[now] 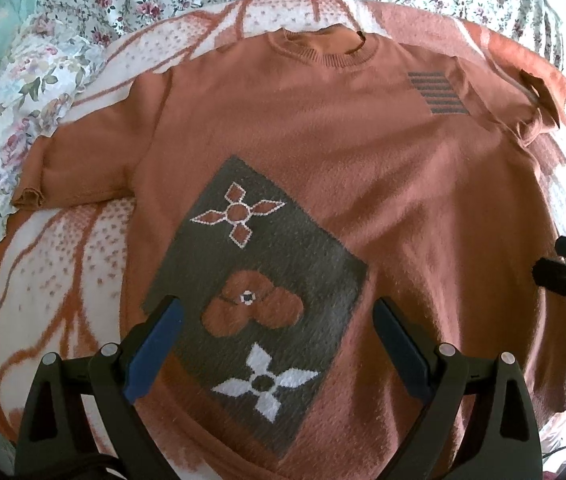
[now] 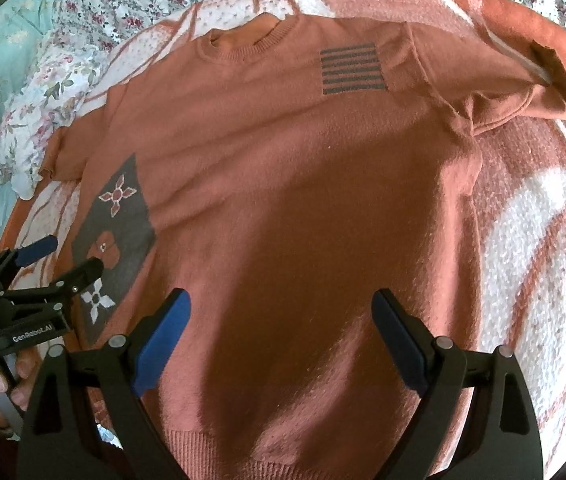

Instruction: Fold small clothes

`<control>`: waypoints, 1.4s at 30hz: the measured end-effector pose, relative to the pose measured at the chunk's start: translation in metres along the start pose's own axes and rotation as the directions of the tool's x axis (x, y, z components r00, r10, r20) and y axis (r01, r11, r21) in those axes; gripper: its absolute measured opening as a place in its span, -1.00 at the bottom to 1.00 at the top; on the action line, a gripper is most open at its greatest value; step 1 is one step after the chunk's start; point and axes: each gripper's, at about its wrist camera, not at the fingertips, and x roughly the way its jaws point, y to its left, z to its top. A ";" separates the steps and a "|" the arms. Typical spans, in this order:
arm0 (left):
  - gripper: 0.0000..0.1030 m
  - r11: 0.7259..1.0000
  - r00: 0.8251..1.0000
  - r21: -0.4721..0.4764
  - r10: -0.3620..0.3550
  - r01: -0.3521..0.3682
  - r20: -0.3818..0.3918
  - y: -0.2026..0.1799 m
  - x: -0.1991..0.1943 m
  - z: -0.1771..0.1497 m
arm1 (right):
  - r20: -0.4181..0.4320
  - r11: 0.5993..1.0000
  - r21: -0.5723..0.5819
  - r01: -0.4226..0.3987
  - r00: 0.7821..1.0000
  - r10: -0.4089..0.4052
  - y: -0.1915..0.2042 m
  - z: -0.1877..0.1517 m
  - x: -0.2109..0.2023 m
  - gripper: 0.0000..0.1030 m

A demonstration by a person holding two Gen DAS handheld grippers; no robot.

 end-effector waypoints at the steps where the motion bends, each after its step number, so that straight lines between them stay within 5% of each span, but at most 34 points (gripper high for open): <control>1: 0.86 1.000 1.000 -0.003 -0.001 0.001 -0.003 0.001 0.001 0.001 | 0.020 0.999 -0.011 0.037 0.999 -0.036 0.003 -0.001 -0.001 0.78; 12: 0.86 0.998 0.999 -0.053 0.028 -0.029 -0.026 0.006 0.018 0.027 | 0.006 0.992 0.094 0.082 0.997 -0.083 -0.058 0.040 -0.010 0.78; 19: 0.86 0.996 0.998 -0.081 0.039 -0.043 -0.051 0.004 0.036 0.049 | 0.033 0.973 0.199 0.122 0.991 -0.131 -0.147 0.110 -0.018 0.78; 25: 0.86 0.993 0.993 -0.101 0.046 -0.056 -0.106 -0.002 0.059 0.057 | 0.117 0.921 0.281 0.272 0.942 -0.314 -0.245 0.192 -0.037 0.73; 29: 0.86 0.992 0.989 -0.111 0.047 -0.063 -0.141 -0.006 0.073 0.061 | 0.181 0.895 0.332 0.299 0.911 -0.372 -0.305 0.240 -0.049 0.62; 33: 0.86 0.989 0.986 -0.127 0.054 -0.075 -0.159 -0.007 0.081 0.066 | 0.131 0.863 0.380 0.332 0.905 -0.405 -0.354 0.278 -0.021 0.39; 35: 0.86 0.986 0.984 -0.145 0.053 -0.078 -0.168 -0.005 0.086 0.070 | 0.079 0.861 0.382 0.335 0.917 -0.391 -0.368 0.289 -0.001 -0.02; 37: 0.86 0.983 0.985 -0.167 0.044 -0.072 -0.166 -0.001 0.089 0.074 | 0.024 0.859 0.388 0.334 0.928 -0.372 -0.373 0.292 0.016 -0.79; 42: 0.86 0.981 0.989 -0.185 0.026 -0.053 -0.147 0.010 0.093 0.081 | 0.153 0.920 0.330 0.210 0.950 -0.271 -0.313 0.275 0.005 -0.87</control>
